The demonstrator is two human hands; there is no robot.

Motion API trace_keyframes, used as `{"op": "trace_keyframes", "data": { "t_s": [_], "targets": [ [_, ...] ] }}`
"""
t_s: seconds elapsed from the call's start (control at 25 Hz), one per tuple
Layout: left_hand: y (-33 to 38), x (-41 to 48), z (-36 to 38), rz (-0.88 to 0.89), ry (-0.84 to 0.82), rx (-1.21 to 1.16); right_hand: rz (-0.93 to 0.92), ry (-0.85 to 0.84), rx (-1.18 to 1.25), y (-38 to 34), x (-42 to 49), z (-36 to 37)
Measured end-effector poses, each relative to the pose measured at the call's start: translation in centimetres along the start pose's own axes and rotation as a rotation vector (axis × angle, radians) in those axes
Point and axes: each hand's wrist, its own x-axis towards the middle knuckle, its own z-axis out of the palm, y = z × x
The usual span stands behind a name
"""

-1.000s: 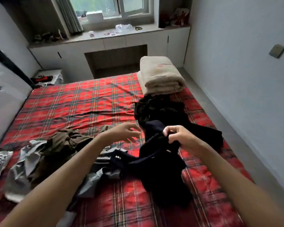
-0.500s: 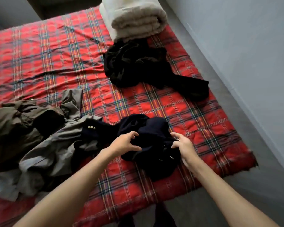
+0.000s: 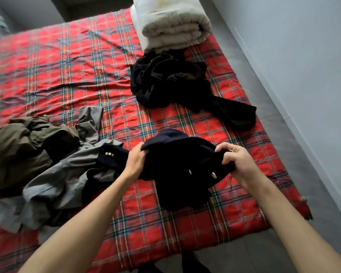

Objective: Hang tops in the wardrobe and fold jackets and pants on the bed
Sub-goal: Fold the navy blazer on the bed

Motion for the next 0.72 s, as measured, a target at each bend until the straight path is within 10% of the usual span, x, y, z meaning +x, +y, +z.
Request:
{"op": "trace_keyframes", "data": {
  "t_s": [0.12, 0.32, 0.52, 0.72],
  "targets": [
    [6.7, -3.6, -5.6, 0.151, 0.102, 0.099, -0.131, 0.165, -0.569, 1.3, -0.2, -0.5],
    [15.1, -11.1, -12.3, 0.433, 0.353, 0.383, -0.418, 0.191, -0.864, 0.9, -2.5, 4.6],
    [19.2, -17.8, -19.5, 0.674, 0.484, 0.548, -1.031, 0.009, -0.765, -8.6, -6.1, 12.9],
    [18.9, -21.6, -25.1, 0.624, 0.701, 0.579, -1.099, 0.029, -0.65, -15.3, -10.4, 18.0]
  ]
}}
